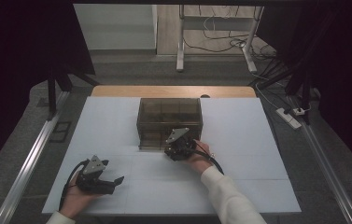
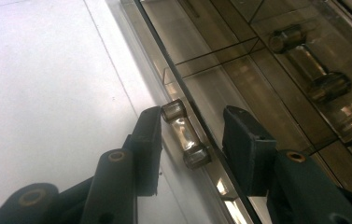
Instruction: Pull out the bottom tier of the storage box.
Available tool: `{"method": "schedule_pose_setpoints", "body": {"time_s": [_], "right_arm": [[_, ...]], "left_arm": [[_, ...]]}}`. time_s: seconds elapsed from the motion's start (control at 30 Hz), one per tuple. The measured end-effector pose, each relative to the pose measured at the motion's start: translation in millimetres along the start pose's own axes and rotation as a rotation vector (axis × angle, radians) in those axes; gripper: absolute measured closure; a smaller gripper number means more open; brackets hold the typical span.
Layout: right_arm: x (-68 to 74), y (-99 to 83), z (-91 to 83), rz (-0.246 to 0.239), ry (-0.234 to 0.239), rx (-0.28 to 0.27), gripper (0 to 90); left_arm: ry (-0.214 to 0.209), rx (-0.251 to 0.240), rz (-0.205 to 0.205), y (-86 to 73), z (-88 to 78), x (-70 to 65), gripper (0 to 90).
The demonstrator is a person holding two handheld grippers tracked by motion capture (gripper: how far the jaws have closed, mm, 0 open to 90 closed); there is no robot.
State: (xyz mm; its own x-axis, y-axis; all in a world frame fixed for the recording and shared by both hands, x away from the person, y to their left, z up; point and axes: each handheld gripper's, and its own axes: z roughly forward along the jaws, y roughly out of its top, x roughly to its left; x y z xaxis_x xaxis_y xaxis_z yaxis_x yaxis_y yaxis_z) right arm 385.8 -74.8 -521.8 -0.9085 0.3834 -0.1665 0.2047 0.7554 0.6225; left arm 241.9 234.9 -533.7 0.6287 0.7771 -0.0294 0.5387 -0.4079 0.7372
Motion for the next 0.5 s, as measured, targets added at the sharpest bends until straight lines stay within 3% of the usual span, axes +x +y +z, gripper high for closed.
{"method": "schedule_pose_setpoints", "body": {"time_s": [0.5], "right_arm": [[3.7,-1.8,-2.5,-0.002,0.021,0.004,58.1]], "left_arm": [[-0.001,0.008,0.008,-0.2,0.6,-0.4,10.5]]}}
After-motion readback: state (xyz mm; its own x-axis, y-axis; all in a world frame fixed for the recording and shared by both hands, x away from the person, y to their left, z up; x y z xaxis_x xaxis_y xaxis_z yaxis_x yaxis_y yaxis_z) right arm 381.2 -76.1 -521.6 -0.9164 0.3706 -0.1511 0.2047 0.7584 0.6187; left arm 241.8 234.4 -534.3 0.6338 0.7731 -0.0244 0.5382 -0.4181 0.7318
